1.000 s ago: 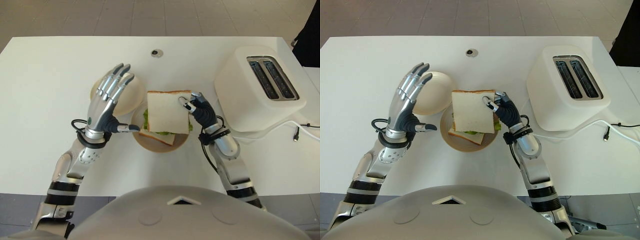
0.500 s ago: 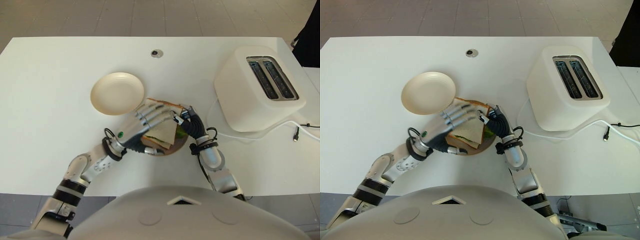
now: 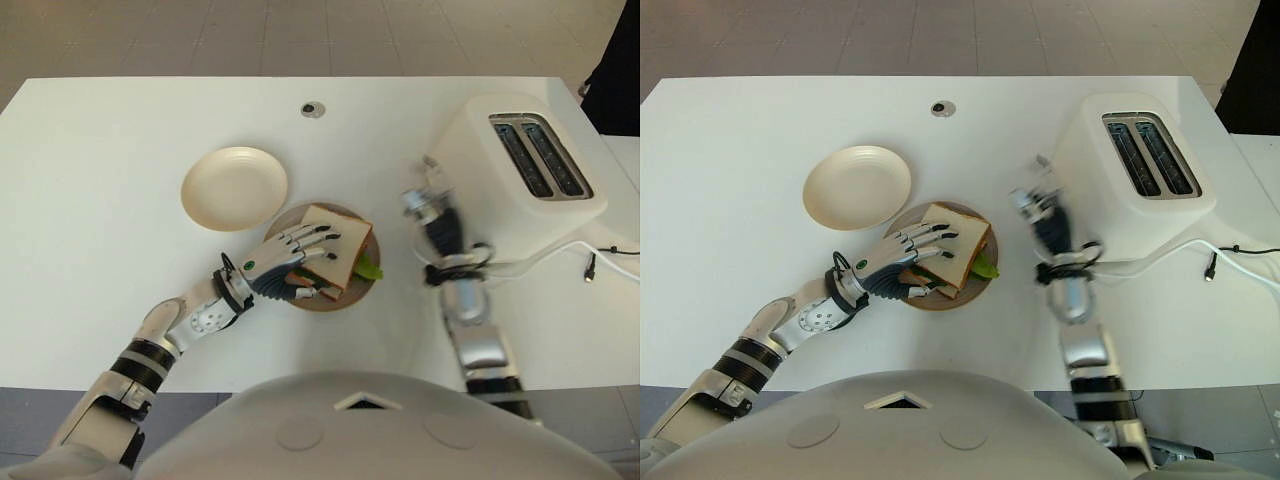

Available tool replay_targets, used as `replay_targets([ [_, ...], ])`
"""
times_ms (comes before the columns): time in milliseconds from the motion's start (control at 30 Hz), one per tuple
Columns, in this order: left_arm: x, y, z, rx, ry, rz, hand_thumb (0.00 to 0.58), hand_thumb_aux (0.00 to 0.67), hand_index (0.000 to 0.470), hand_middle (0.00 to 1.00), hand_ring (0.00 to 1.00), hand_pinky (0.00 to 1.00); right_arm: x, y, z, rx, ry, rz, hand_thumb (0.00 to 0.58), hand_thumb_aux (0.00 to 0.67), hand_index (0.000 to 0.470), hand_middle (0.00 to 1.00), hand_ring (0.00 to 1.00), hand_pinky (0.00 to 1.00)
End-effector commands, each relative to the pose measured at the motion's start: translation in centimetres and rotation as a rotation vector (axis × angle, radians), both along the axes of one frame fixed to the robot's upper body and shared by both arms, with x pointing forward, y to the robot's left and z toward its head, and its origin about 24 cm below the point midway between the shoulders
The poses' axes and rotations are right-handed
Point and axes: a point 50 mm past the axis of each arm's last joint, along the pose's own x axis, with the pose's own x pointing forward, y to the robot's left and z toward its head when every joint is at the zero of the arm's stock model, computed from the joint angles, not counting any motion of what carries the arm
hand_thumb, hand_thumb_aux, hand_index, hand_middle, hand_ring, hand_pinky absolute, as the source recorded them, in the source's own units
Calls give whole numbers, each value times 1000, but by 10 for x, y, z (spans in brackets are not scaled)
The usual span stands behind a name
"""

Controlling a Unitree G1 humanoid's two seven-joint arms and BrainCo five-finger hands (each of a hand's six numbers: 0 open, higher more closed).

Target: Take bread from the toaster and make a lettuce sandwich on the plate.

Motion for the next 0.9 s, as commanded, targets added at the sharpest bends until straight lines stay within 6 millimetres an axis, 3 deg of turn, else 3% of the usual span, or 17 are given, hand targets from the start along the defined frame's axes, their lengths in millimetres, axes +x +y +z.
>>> replay_targets([
  [33, 6, 10, -13, 98, 22, 88, 0, 0, 0, 0, 0, 0, -12, 32, 5, -69, -17, 329, 0, 0, 0, 0, 0, 0],
  [67, 14, 0, 5, -78, -11, 112, 23, 13, 9, 0, 0, 0, -15, 35, 5, -55, 2, 403, 0, 0, 0, 388, 388, 388],
  [100, 17, -9, 25, -295, -14, 110, 580, 670, 470, 851, 851, 851, -17, 36, 4, -11, 36, 471, 580, 670, 470, 1000, 1000, 1000],
  [133, 15, -16, 41, -482, 5, 75, 580, 670, 470, 1000, 1000, 1000, -22, 39, 4, 18, 72, 556, 580, 670, 470, 1000, 1000, 1000],
  [200, 2, -18, 68, -770, 109, -39, 580, 670, 470, 1000, 1000, 1000, -42, 50, 5, 81, 137, 804, 580, 670, 470, 1000, 1000, 1000],
  [267, -10, -4, 83, -894, 246, -128, 580, 670, 470, 1000, 1000, 1000, -67, 63, 4, 79, 183, 1048, 580, 670, 470, 1000, 1000, 1000],
  [300, -14, 6, 83, -871, 289, -148, 580, 670, 470, 1000, 1000, 1000, -77, 66, -1, 51, 221, 1128, 580, 670, 470, 1000, 1000, 1000],
  [400, -22, 37, 60, -556, 397, -90, 580, 670, 470, 1000, 1000, 1000, -93, 70, -25, -62, 368, 1259, 580, 670, 470, 1000, 1000, 1000],
  [600, -36, 80, 10, 10, 603, 83, 580, 670, 470, 1000, 1000, 1000, -90, 78, -55, -202, 490, 1277, 580, 670, 470, 1000, 1000, 1000],
  [733, -24, 57, -9, 155, 534, 105, 580, 670, 470, 1000, 1000, 1000, -78, 84, -60, -249, 482, 1217, 580, 670, 470, 1000, 1000, 1000],
  [833, -6, 14, -19, 121, 441, 94, 580, 670, 470, 1000, 1000, 1000, -42, 76, -62, -273, 447, 957, 580, 670, 470, 1000, 1000, 1000],
  [900, 8, 1, -25, 107, 392, 136, 580, 670, 470, 1000, 1000, 1000, -20, 67, -64, -286, 427, 780, 580, 670, 470, 1000, 1000, 1000],
])
